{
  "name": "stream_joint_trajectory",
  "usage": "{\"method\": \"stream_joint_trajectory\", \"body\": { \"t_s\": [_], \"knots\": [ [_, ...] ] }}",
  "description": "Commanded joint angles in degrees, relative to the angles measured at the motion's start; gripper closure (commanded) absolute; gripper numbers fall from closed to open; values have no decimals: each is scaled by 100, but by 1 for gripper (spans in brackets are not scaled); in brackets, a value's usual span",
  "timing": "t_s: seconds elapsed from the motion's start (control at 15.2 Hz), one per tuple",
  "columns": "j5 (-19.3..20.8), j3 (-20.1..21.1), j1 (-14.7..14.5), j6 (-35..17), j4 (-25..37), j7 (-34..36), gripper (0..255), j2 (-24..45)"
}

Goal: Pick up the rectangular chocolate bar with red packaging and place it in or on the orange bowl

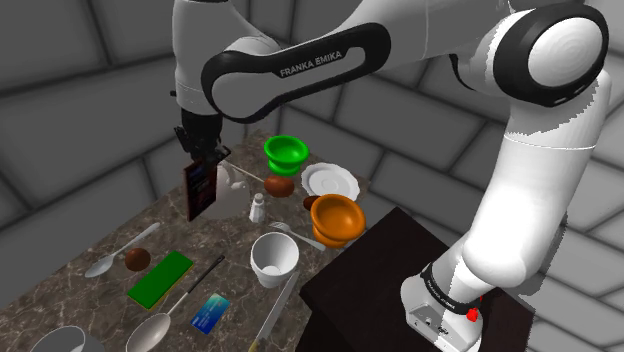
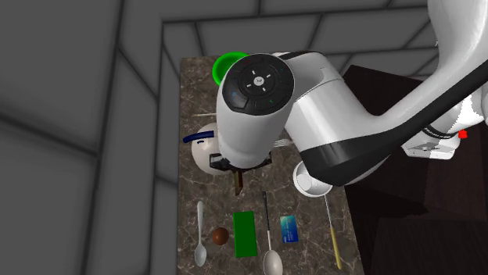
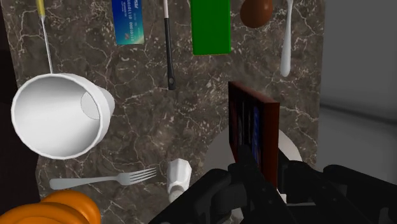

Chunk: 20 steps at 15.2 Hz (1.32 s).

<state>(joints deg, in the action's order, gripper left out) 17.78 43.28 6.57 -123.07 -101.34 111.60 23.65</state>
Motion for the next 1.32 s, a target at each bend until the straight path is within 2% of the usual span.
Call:
{"method": "stream_joint_trajectory", "body": {
  "t_s": [0.0, 0.59, 0.99, 1.25],
  "knots": [
    [-65, 38, 26, 116, 59, -37, 255, -74],
    [-279, 153, 84, 656, 434, -170, 255, -298],
    [-1630, 412, 1162, 312, -1098, -1302, 255, -1982],
    [-2637, 132, 1418, 358, -1910, -2283, 255, -3147]
  ]
}}
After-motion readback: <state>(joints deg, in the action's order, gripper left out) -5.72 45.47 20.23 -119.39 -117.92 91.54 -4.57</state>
